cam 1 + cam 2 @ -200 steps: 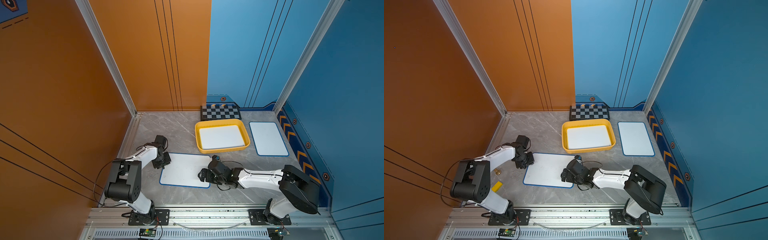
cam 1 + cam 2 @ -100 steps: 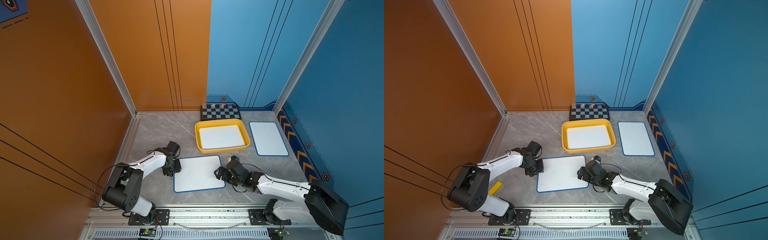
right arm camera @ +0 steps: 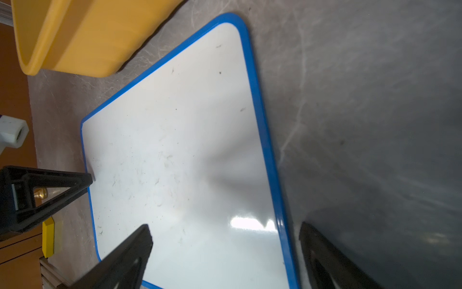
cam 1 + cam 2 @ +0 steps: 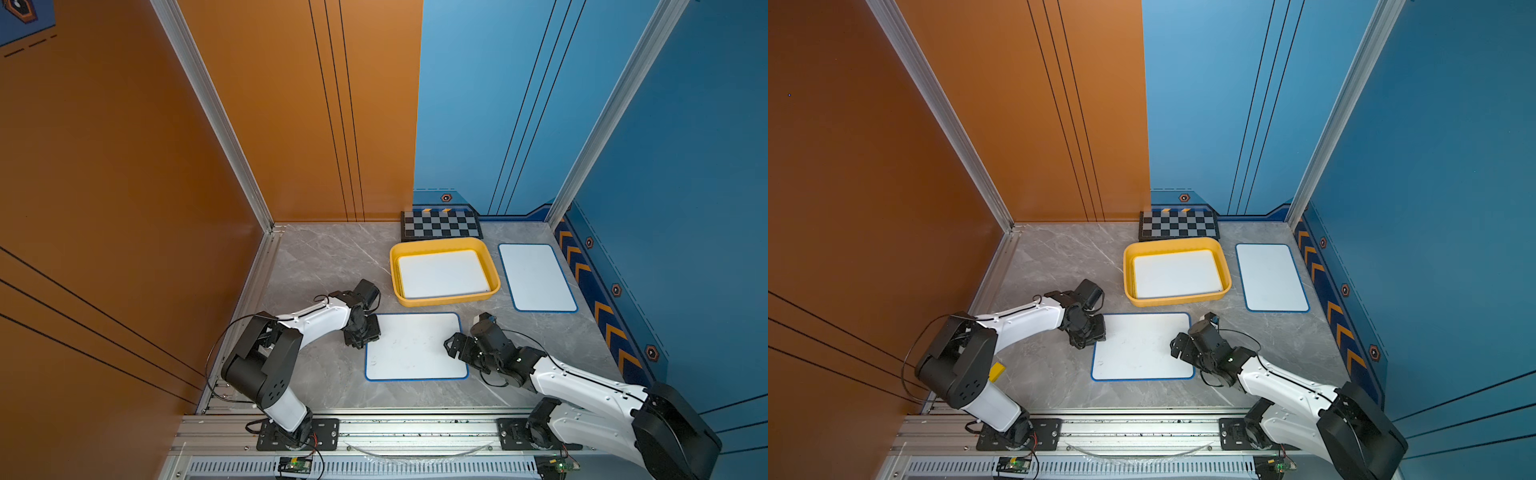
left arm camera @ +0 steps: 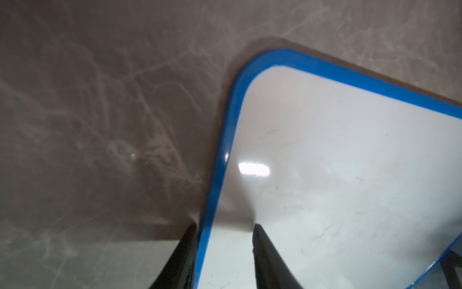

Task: Put the whiteboard into the storage box
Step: Move the whiteboard to the center of the board, then adjust the storage box at the center of the board.

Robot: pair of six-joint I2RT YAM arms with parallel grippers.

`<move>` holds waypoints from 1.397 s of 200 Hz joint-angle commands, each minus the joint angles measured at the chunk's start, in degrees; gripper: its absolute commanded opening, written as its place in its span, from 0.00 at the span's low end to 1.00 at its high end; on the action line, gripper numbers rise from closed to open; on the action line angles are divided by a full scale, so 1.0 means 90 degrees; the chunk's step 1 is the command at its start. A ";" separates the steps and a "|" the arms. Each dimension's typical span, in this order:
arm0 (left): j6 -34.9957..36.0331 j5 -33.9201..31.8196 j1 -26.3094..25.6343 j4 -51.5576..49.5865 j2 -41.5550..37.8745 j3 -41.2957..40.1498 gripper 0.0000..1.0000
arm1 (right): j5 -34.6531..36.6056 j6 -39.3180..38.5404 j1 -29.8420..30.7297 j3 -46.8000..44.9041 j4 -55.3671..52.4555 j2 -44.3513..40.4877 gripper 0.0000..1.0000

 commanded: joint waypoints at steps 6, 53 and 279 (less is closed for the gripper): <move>-0.0150 0.0180 -0.0047 0.0096 -0.0024 0.0339 0.40 | -0.0091 -0.0269 -0.0255 -0.0251 -0.0961 0.0356 0.95; -0.0084 0.0447 -0.0004 0.0087 0.0088 0.1380 0.42 | -0.0103 -0.0374 -0.0435 -0.0207 -0.0969 0.0411 0.95; 0.0563 0.0557 0.0349 -0.1284 0.2247 0.3665 0.18 | -0.0140 -0.0399 -0.0701 -0.0532 -0.1168 -0.0047 0.95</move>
